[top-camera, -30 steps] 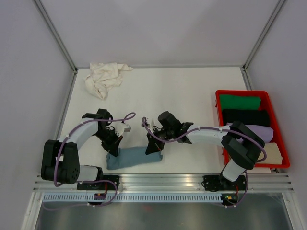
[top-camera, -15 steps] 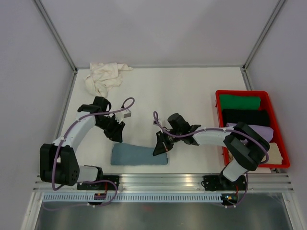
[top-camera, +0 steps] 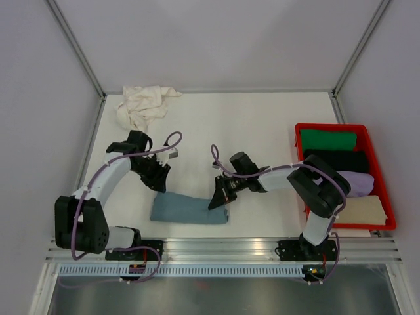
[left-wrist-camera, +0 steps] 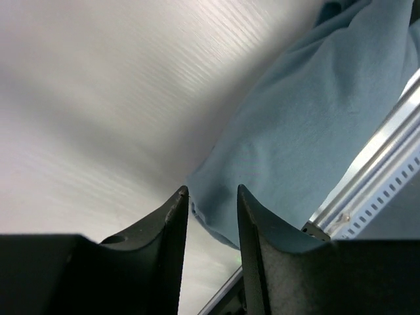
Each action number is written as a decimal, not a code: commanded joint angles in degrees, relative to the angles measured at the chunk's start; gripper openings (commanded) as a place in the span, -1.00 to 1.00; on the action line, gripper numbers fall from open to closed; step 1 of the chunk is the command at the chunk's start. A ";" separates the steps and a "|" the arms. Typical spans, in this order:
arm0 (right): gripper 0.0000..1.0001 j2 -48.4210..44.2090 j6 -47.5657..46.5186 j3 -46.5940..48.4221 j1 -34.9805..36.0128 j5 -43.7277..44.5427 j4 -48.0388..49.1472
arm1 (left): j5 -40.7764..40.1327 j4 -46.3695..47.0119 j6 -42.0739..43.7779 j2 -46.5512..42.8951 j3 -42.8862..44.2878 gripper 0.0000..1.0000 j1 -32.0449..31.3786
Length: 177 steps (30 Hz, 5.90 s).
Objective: Roll the t-shirts
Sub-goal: Roll the tshirt
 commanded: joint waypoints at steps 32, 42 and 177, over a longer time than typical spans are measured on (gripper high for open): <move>0.91 1.17 -7.98 12.78 -1.37 12.88 -14.08 | -11.70 5.31 -0.13 -1.66 -10.10 -0.79 -4.43; 0.96 -11.83 -15.97 14.28 -2.07 25.80 -16.19 | -11.35 5.40 -0.13 -3.33 -10.54 -0.85 -4.43; -0.17 3.80 -58.43 24.56 14.10 26.52 -26.03 | 8.69 22.36 42.24 -14.58 -22.93 0.93 1.46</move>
